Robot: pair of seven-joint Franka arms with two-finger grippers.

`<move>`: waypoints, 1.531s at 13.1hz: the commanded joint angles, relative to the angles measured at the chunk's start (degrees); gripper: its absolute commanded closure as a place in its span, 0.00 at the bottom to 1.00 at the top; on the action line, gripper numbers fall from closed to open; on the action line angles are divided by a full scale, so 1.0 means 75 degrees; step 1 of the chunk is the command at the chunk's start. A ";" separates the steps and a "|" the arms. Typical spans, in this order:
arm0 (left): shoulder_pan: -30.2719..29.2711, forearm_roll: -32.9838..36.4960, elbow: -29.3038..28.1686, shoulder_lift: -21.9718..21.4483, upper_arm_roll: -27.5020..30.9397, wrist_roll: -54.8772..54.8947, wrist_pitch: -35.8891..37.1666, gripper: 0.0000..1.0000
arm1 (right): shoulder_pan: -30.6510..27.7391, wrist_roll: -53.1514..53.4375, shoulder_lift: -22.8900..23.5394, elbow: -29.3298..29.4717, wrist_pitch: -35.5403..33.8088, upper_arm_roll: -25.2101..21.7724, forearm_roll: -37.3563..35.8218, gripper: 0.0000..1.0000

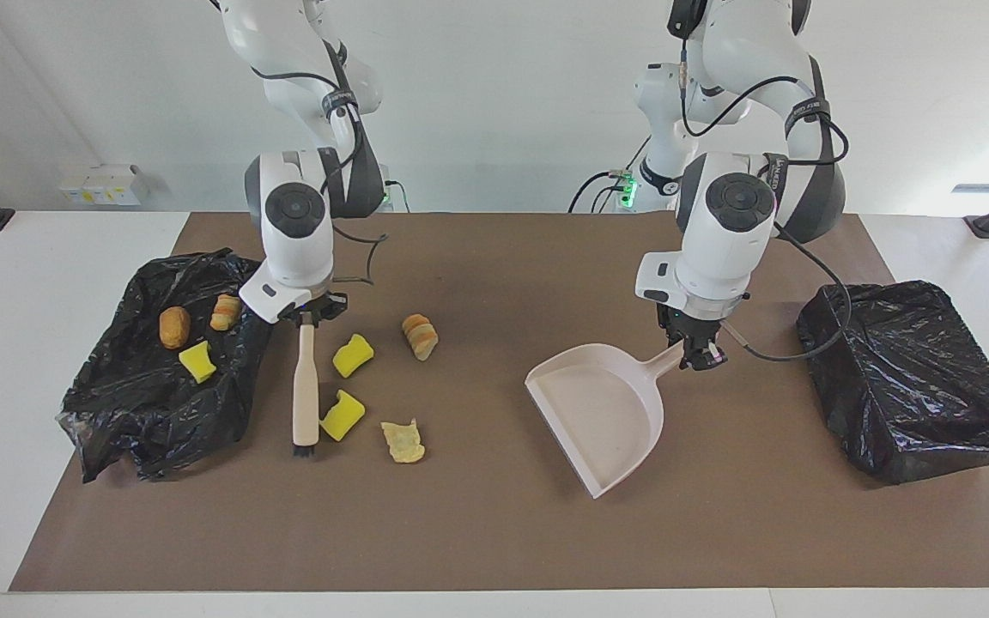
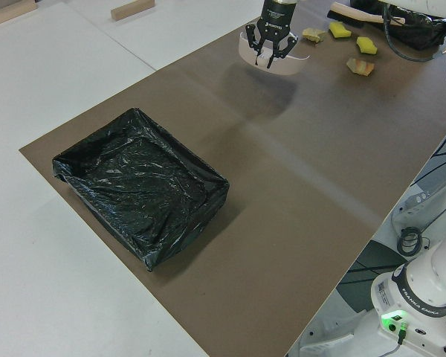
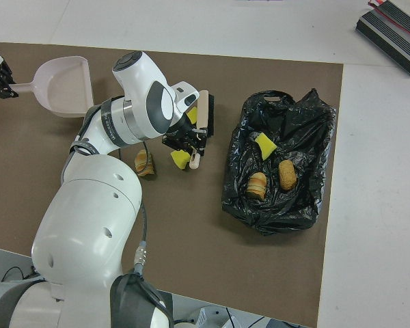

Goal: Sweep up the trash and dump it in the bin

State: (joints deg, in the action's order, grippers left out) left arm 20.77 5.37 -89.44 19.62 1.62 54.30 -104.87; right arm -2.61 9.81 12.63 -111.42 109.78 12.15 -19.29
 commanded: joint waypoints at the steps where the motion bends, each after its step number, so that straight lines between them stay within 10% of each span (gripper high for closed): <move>1: 0.0102 0.0127 -0.1415 -0.0901 0.0018 0.0996 -0.0124 1.00 | 0.0030 0.0331 0.0167 0.0196 -0.0036 0.0184 -0.0182 1.00; 17: 0.0969 0.0116 -0.3871 -0.1714 0.0018 0.0167 -0.1989 1.00 | 0.1953 0.0240 0.0239 -0.0027 0.1791 0.0325 0.7231 1.00; 20: 0.0958 0.0116 -0.4093 -0.1690 0.0018 -0.0185 -0.2445 1.00 | 0.1860 0.0321 -0.0274 0.0173 0.1700 0.0267 0.7355 1.00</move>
State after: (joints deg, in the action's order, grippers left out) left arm 27.48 5.41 -117.20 8.18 1.27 55.90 -119.94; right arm 12.54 13.50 14.30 -110.33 123.13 14.33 34.73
